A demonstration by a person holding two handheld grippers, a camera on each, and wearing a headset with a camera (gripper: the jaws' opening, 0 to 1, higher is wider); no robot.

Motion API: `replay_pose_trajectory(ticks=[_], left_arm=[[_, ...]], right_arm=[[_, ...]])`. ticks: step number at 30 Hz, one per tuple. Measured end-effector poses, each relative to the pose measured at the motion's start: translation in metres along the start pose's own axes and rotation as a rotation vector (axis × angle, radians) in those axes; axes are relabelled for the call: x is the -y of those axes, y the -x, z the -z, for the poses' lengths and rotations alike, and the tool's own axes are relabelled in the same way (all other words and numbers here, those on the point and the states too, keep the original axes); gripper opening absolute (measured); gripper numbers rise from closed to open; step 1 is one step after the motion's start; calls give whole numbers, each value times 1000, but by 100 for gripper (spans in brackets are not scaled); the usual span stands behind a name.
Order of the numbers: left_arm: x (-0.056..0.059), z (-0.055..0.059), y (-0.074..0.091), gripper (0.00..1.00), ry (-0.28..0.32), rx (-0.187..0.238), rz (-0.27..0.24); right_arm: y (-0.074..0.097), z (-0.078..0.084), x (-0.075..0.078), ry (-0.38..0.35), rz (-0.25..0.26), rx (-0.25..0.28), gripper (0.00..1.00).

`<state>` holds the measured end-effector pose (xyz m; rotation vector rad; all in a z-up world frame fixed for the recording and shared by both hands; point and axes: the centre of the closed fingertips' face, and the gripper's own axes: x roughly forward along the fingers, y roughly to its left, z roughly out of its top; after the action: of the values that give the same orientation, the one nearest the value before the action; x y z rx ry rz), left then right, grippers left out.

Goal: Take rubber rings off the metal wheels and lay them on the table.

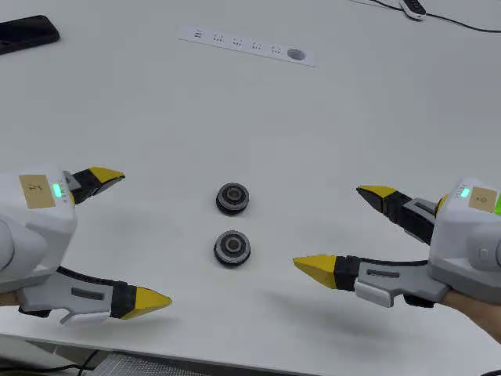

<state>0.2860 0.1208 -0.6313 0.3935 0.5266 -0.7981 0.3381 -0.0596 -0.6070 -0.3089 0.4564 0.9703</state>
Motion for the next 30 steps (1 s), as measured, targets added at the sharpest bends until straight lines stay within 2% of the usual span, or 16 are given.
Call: replay_pose_trajectory(ticks=[5, 9, 16, 18, 21, 30], left_arm=[[-1, 1, 0, 99, 1, -7, 1], [2, -3, -1, 98, 12, 1, 22], [-1, -4, -3, 98, -2, -7, 21], [-4, -6, -3, 97, -20, 2, 7], [-5, -8, -2, 96, -14, 7, 0], [-6, -4, -2, 96, -16, -6, 11]], right_arm=[[0, 1, 0, -17, 1, 5, 84], [0, 3, 0, -9, -1, -6, 84], [-1, 5, -3, -16, -7, -11, 83], [-1, 6, -4, -16, -7, -10, 83], [-1, 9, -5, -10, -16, -25, 83], [3, 11, 0, -30, 4, -18, 82]])
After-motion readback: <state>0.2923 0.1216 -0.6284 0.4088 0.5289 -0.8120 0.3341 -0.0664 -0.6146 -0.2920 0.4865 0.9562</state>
